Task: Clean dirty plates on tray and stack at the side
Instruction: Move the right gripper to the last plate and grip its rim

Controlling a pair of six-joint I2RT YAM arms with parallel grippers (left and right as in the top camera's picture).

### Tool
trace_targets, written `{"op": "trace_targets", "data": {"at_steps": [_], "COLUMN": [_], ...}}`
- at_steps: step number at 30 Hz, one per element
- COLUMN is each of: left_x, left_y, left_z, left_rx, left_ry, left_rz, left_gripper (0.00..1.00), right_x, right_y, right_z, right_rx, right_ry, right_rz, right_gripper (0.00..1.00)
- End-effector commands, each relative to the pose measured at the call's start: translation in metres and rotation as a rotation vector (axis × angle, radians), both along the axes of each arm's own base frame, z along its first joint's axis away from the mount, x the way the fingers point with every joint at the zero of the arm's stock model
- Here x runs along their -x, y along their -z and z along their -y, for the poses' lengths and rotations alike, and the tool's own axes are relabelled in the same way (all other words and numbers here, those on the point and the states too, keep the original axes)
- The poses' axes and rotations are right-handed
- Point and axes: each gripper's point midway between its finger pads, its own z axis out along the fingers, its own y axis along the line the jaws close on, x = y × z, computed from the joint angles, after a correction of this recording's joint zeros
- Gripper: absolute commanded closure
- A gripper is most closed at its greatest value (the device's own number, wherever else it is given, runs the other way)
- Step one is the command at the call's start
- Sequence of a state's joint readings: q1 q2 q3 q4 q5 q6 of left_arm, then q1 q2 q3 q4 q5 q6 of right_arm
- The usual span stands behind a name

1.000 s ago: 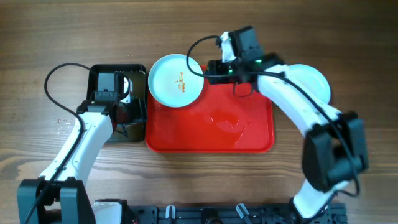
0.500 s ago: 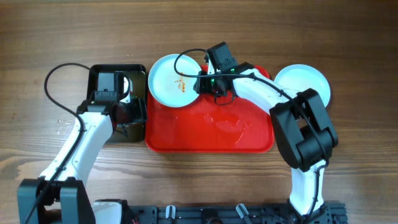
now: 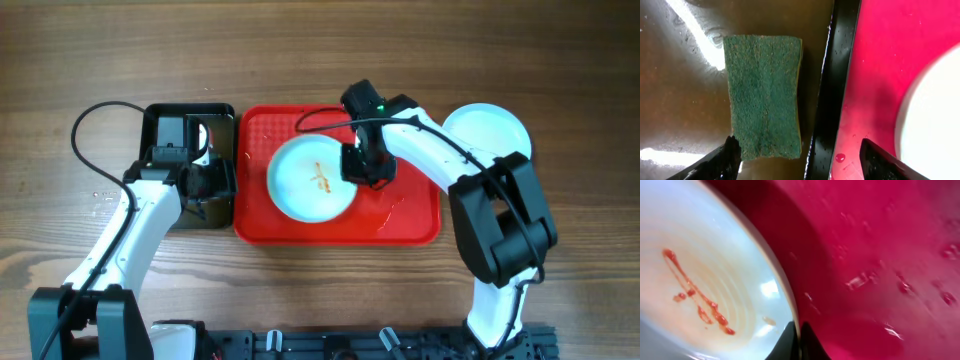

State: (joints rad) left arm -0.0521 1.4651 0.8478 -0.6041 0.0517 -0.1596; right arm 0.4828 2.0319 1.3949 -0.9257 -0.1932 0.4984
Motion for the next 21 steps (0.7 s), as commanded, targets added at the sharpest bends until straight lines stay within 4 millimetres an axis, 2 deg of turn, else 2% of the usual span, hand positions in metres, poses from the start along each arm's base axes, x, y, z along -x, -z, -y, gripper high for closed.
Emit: {"op": "trace_targets", "data": {"at_steps": [1, 3, 7, 11, 14, 16, 21], "left_x": [-0.003, -0.003, -0.007, -0.023, -0.029, -0.029, -0.018], "left_y": [-0.005, -0.005, -0.006, -0.013, -0.014, -0.008, 0.036], "left_z": [0.001, 0.001, 0.001, 0.000, -0.018, -0.022, -0.023], "left_rx": [0.015, 0.015, 0.015, 0.010, -0.086, -0.114, -0.123], "left_ry": [-0.008, -0.008, -0.008, -0.008, -0.051, -0.061, -0.056], "left_rz": [0.015, 0.015, 0.031, 0.105, 0.128, 0.112, -0.029], "left_gripper": [0.26, 0.26, 0.24, 0.23, 0.24, 0.24, 0.25], "right_x": [0.011, 0.014, 0.009, 0.009, 0.008, 0.008, 0.008], "right_y": [0.003, 0.009, 0.009, 0.009, 0.009, 0.009, 0.009], "right_z": [0.021, 0.023, 0.020, 0.020, 0.019, 0.019, 0.019], "right_rx": [0.084, 0.087, 0.078, 0.076, 0.074, 0.073, 0.073], "right_ry": [-0.055, -0.052, -0.051, -0.053, -0.060, -0.063, -0.068], "right_rz": [-0.002, -0.009, 0.011, 0.014, 0.018, 0.019, 0.018], "right_gripper": [0.96, 0.96, 0.96, 0.96, 0.96, 0.96, 0.96]}}
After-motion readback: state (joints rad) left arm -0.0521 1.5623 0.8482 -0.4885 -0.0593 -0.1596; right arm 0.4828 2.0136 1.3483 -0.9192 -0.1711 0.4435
